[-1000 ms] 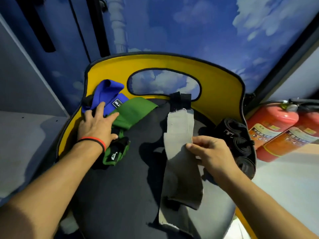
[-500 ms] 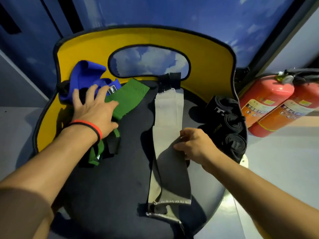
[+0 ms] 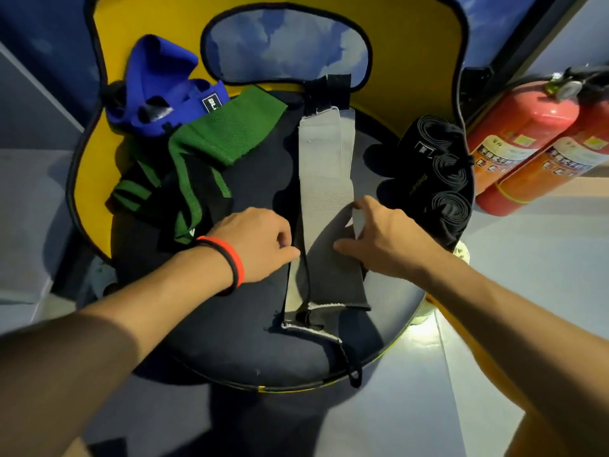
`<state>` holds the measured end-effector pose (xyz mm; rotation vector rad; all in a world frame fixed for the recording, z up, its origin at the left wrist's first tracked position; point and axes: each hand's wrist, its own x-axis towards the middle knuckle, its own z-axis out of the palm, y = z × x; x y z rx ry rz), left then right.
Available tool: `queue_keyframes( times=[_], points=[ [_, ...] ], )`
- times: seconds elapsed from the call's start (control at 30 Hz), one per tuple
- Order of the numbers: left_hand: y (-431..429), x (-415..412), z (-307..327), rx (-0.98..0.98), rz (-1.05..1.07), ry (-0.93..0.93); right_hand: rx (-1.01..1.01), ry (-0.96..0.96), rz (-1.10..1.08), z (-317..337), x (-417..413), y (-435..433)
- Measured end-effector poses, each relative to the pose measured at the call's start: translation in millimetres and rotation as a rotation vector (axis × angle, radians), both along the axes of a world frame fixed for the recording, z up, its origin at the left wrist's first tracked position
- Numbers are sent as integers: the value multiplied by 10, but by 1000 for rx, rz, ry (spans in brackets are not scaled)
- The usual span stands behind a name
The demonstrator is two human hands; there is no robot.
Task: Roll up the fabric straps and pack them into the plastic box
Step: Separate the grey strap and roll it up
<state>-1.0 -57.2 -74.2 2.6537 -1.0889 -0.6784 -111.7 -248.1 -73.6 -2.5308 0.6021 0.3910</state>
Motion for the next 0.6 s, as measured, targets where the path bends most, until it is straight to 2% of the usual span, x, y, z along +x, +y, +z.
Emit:
queue_keyframes(
  times=[0.17,0.23,0.37,0.43,0.53,0.6],
  points=[
    [78,-83,10,90,10,304,95,190,51,90,-255,120],
    [108,-145,13,137,-27,433,96,286,137,98,-320,154],
    [130,-291,18,233,-126,572,224,447,238,107,-370,177],
    [142,-329,10,246,-115,593,242,439,283,103,-400,176],
    [153,-344,-3,202,-39,609,86,291,420,20,-450,185],
    [166,-338,-25,143,46,640,67,220,467,0,-465,218]
  ],
)
